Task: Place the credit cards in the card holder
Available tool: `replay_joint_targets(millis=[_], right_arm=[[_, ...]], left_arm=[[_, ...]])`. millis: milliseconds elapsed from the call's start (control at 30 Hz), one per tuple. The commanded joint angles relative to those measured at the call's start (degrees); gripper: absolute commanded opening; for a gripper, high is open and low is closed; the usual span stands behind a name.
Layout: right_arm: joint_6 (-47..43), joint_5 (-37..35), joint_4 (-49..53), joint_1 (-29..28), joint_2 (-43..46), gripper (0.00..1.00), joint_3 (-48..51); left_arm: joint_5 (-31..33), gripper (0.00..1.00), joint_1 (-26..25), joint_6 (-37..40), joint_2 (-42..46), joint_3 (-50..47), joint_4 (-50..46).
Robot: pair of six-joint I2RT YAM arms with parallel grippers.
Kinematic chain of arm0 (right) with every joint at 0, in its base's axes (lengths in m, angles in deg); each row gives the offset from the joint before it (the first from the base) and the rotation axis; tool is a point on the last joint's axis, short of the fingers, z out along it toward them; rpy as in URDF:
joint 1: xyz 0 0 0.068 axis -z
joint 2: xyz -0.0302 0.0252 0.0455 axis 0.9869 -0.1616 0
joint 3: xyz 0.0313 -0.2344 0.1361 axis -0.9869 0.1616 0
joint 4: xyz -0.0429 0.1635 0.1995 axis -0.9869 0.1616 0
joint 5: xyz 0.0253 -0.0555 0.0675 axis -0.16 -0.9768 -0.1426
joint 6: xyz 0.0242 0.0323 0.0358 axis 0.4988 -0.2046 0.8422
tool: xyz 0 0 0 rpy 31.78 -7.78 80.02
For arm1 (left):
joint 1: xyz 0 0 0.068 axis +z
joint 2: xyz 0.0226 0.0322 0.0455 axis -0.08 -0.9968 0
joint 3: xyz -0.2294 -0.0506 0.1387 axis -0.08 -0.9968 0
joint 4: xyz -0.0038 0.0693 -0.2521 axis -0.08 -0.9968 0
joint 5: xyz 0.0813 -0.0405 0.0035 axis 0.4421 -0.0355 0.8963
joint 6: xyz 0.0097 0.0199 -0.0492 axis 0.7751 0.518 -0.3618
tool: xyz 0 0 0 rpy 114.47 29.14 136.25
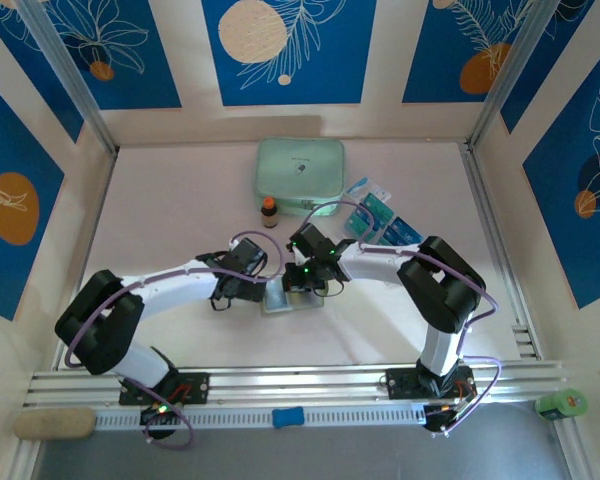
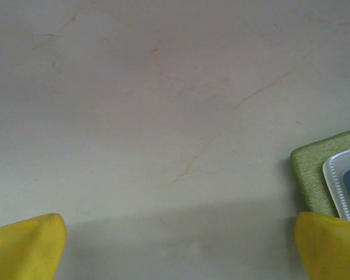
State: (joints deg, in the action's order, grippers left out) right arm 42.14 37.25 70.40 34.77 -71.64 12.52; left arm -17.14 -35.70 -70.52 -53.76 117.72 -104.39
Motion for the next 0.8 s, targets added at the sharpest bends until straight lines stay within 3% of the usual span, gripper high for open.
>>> replay_joint_targets(millis=[0, 400, 567, 767], right_arm=[[0.85, 2.35, -0.53, 0.73, 1.16, 0.00, -0.36], [-0.33, 4.08, 2.07, 7.99, 11.15, 0.00, 5.37], [-2.60, 5.41, 4.11, 12.10, 14.69, 0.00, 7.07], [-5.33, 6.87, 6.97, 14.55, 16.65, 0.02, 6.84]], left_arm=[[0.26, 1.00, 1.72, 1.12, 1.65, -0.02, -1.14], [1.60, 1.00, 4.26, -1.16, 6.27, 3.84, -5.71], [-1.01, 1.00, 4.18, -3.11, 8.81, 6.01, -6.90], [-4.27, 1.00, 0.74, -7.98, 10.26, 7.89, -4.99]])
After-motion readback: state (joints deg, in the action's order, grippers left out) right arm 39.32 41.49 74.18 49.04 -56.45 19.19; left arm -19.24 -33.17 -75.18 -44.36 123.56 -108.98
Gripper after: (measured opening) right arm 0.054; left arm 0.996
